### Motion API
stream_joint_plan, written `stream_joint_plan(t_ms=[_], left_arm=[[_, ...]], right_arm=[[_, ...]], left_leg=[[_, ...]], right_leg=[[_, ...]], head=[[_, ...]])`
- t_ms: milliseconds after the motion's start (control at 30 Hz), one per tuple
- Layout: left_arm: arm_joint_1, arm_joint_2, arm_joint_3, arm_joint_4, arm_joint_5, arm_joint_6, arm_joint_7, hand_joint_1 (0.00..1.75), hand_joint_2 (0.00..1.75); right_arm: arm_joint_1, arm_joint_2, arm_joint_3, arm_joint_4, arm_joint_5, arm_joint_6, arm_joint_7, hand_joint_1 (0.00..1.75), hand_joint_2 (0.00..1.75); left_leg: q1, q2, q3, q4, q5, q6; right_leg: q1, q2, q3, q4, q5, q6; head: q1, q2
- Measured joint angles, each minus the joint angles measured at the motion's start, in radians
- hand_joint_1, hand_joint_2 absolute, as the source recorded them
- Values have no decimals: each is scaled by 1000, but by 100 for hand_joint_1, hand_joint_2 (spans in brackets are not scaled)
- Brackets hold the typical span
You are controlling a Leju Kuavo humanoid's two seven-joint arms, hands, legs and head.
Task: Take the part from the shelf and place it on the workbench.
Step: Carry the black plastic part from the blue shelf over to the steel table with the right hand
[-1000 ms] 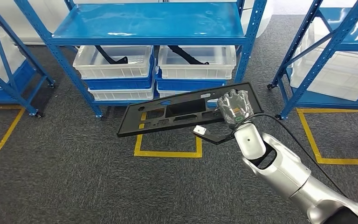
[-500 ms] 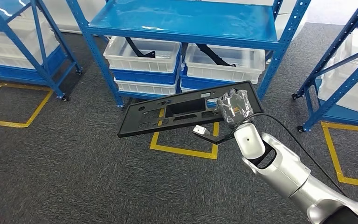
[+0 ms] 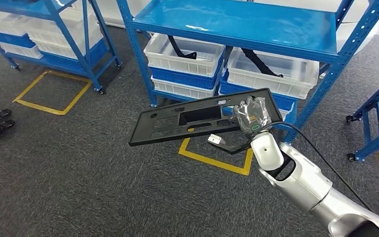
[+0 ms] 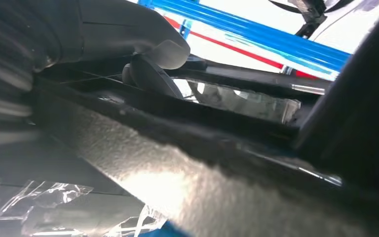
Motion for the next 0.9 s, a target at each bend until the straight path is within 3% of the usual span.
stream_joint_plan(t_ms=[133,167,267,333,400,467,533,600,667,733,767,800,867,900], left_arm=[[-6,-1,0,0,0,0,0,0,175],[-8,-1,0,0,0,0,0,0,175],[-8,-1,0,0,0,0,0,0,175],[-11,-1,0,0,0,1,0,0,175],[-9,3,0,0,-1,2,1,0,175],[-4,8,0,0,-3,4,2,0,175],[-1,10,0,0,-4,6,3,0,175],[0,12,0,0,-5,8,4,0,175],[-2,13,0,0,-6,8,4,0,175],[-2,13,0,0,-5,8,4,0,175],[-1,13,0,0,-4,8,4,0,175],[-1,13,0,0,-2,8,3,0,175],[-2,17,0,1,-2,9,-1,0,175],[-3,19,0,1,-2,9,-3,0,175]], right_arm=[[-2,-1,0,-1,3,0,4,175,175],[-2,-2,0,-1,3,0,4,175,175],[-2,-2,0,-1,3,0,5,175,175],[-1,-4,0,-1,3,0,6,175,175],[-2,-6,-2,-5,4,0,11,175,175],[-2,-11,-6,-11,5,0,17,175,175],[0,-13,-9,-15,5,0,20,175,175],[0,-15,-11,-21,6,0,22,175,175],[2,-21,-11,-23,7,0,25,175,175],[9,-26,-11,-25,7,1,26,175,175],[12,-26,-11,-25,8,2,26,175,175],[13,-27,-11,-25,8,2,26,175,175],[13,-29,-11,-27,8,3,29,175,175],[13,-30,-12,-30,9,5,30,175,175]], left_leg=[[5,86,-76,165,-83,-26],[6,92,-88,192,-95,-28],[6,93,-94,204,-100,-29],[7,98,-118,257,-118,-30],[-13,142,-57,145,-72,4],[-37,174,26,-20,-9,43],[-36,156,42,-46,4,49],[-27,137,60,-77,23,50],[-21,114,63,-85,30,48],[-18,89,61,-80,30,47],[-14,75,60,-74,28,44],[-10,61,57,-65,24,38],[-3,36,45,-37,10,21],[-2,25,34,-18,4,13]], right_leg=[[2,-38,0,-1,1,-8],[3,-42,0,-1,1,-8],[4,-44,0,-1,1,-8],[5,-55,0,-1,0,-9],[13,-97,3,-4,-1,-11],[20,-141,7,-10,-2,-12],[21,-150,15,-15,-4,-7],[21,-110,3,23,-33,-1],[20,-62,-50,140,-91,4],[18,-50,-96,234,-116,12],[15,-49,-95,228,-100,17],[10,-46,-75,182,-66,24],[-3,-11,-20,64,-15,42],[-9,6,-5,30,-6,43]], head=[[-4,0],[-4,0],[-4,0],[-4,0],[-4,0],[-4,0],[-4,0],[-4,0],[-3,0],[-3,0],[-3,0],[-3,0],[-3,0],[-3,0]])
